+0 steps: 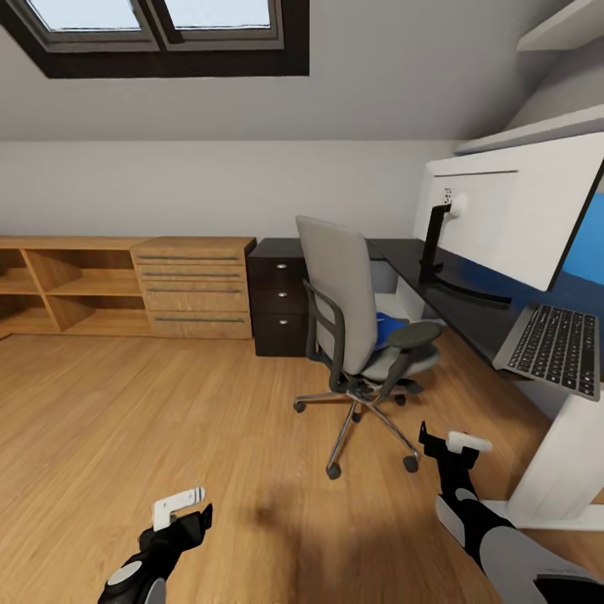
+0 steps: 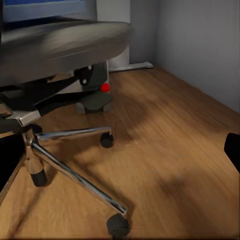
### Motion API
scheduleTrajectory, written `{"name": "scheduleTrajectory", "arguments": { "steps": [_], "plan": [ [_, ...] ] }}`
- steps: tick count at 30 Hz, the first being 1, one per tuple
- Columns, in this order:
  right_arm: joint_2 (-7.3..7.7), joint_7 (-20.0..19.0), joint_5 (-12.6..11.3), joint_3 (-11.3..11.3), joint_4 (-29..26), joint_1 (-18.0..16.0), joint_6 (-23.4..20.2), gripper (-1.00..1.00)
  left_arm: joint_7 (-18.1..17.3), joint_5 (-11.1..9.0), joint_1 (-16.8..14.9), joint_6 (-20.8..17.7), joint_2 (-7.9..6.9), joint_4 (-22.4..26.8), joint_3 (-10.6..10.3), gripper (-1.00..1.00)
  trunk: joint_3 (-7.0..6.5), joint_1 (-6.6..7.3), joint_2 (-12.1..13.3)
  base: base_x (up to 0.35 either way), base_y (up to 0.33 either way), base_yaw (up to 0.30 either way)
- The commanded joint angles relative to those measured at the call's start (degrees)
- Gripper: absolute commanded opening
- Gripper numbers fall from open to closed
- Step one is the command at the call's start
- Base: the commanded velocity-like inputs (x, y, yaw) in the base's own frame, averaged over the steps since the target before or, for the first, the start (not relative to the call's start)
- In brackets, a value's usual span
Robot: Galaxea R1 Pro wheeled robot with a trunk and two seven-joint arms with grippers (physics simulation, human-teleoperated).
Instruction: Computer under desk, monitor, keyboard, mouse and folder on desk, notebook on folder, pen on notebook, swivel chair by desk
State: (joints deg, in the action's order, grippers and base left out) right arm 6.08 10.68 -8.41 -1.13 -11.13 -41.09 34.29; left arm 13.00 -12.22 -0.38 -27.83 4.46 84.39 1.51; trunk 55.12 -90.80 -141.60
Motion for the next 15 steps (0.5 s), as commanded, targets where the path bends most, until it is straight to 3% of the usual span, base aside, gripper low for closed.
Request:
{"name": "scheduleTrajectory", "arguments": {
  "steps": [1,3,4,7,12,15],
  "plan": [
    [0.01,-0.08,-0.22,-0.11,0.02,-0.04,0.16,1.0,0.36,-0.63,-0.02,-1.51,0.04,0.29,-0.08,1.0,0.24,-0.21,-0.44,0.0,0.0,0.0],
    [0.03,-0.04,-0.24,-0.2,0.0,-0.04,0.08,1.0,0.36,-0.69,-0.05,-4.68,0.1,0.93,-0.23,1.0,0.6,-0.65,-1.24,0.0,0.0,0.0],
    [0.04,-0.01,-0.26,-0.26,-0.01,-0.04,0.02,1.0,0.36,-0.72,-0.23,-8.52,0.35,1.7,-0.34,1.0,0.78,-0.87,-1.64,0.0,0.0,0.0],
    [0.06,0.02,-0.38,-0.35,-0.02,-0.04,-0.11,1.0,0.36,-0.76,-2.17,-15.38,1.34,2.76,-0.46,1.0,1.44,-0.95,-1.68,0.0,0.0,0.0],
    [-0.03,0.04,-0.52,-0.39,-0.04,-0.04,-0.52,1.0,0.36,-0.86,-5.29,-20.58,2.44,3.26,-0.43,1.0,2.55,-1.08,-1.75,0.0,0.0,0.0],
    [-0.07,0.02,-0.53,-0.35,-0.12,-0.04,-0.58,1.0,0.34,-1.02,-5.91,-21.52,2.62,3.2,-0.33,1.0,3.22,-1.16,-1.79,0.0,0.0,0.0]
  ]
}}
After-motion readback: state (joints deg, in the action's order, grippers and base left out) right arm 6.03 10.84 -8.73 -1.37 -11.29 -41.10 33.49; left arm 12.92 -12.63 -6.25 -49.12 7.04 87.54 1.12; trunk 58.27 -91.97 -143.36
